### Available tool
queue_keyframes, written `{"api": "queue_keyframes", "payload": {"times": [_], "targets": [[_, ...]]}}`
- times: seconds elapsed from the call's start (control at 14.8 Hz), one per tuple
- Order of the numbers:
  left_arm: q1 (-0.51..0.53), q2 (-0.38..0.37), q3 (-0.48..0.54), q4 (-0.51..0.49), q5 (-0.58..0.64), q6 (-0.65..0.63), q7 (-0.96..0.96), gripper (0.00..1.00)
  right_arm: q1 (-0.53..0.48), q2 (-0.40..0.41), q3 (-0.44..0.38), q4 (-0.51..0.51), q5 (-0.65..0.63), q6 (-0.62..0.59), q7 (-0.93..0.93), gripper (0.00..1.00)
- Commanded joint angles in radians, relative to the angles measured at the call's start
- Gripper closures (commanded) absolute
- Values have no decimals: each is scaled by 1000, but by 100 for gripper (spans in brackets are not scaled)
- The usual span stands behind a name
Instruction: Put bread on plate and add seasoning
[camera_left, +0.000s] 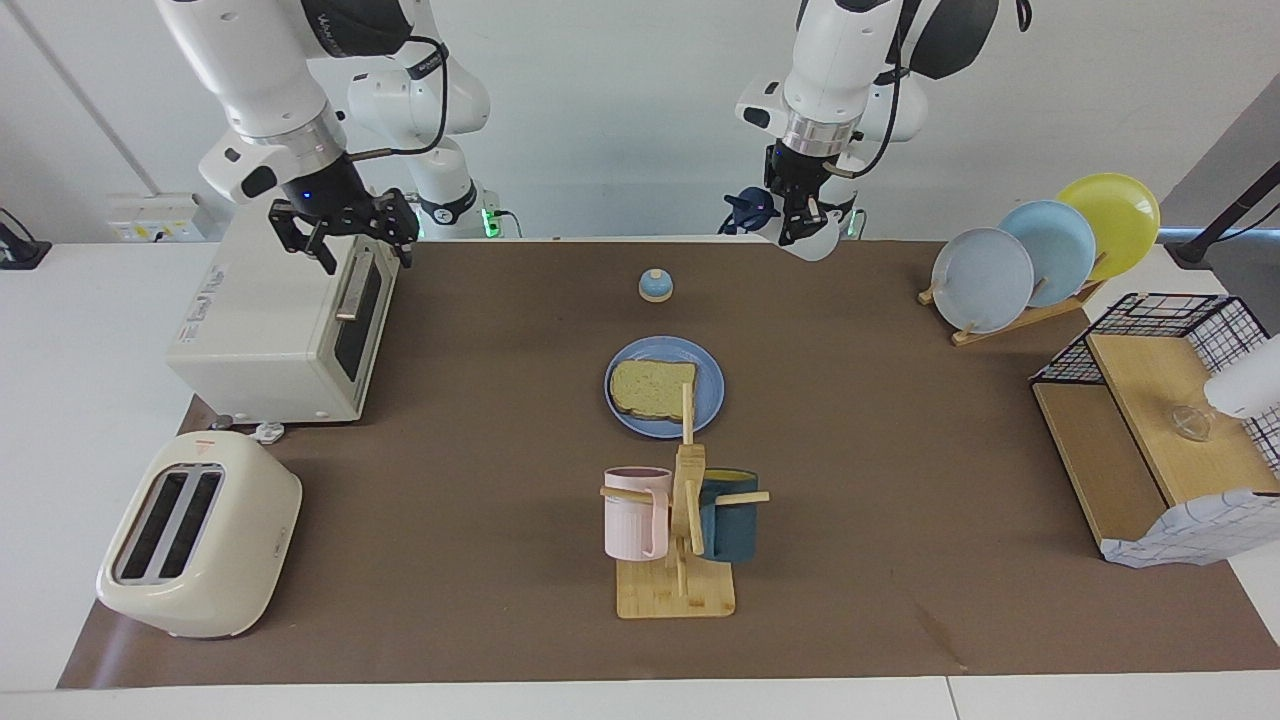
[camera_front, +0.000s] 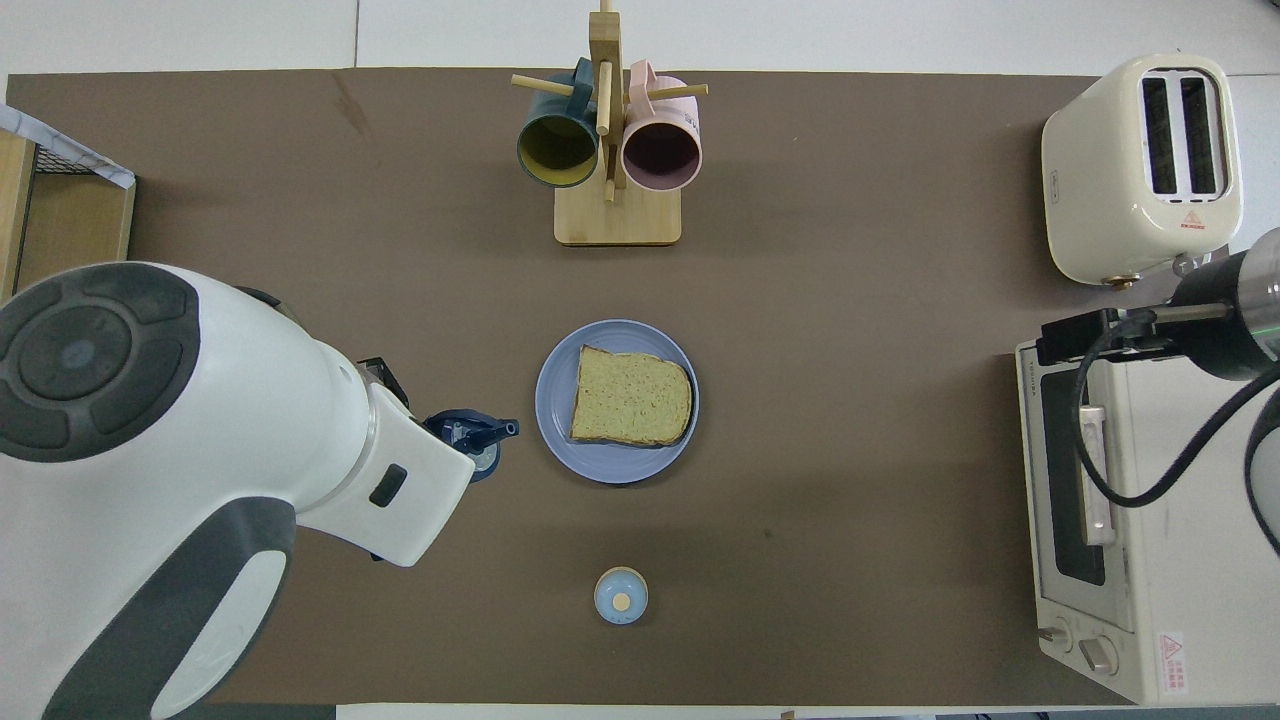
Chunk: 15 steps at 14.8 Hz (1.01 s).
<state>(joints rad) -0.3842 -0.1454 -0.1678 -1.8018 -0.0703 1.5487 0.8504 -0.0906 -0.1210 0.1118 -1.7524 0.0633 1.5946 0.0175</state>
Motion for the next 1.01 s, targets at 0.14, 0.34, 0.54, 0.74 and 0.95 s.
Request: {"api": "queue_keyframes", "payload": {"times": [0.14,0.34,0.54,0.74,0.95], "targets": [[-47,-43,-1,-45,52,33,-71,88,-38,101,17,139,-26,-99,-19,0],[-94,-48,-6,-44,110,28,-185,87,24,116,-53,154,-46,-90,-19,0],[-117,-46,-15,-39,165,10,-201,90,54,100,-90,159,-69,-114,-27,0],[-134,-33,-44,-34,225,-4,-231,90,57,98,-100,151,-71,-116,-33,0],[-146,-17,-68,-31,276,-12,-253,93,58,90,-103,142,-74,-117,-31,0]]}}
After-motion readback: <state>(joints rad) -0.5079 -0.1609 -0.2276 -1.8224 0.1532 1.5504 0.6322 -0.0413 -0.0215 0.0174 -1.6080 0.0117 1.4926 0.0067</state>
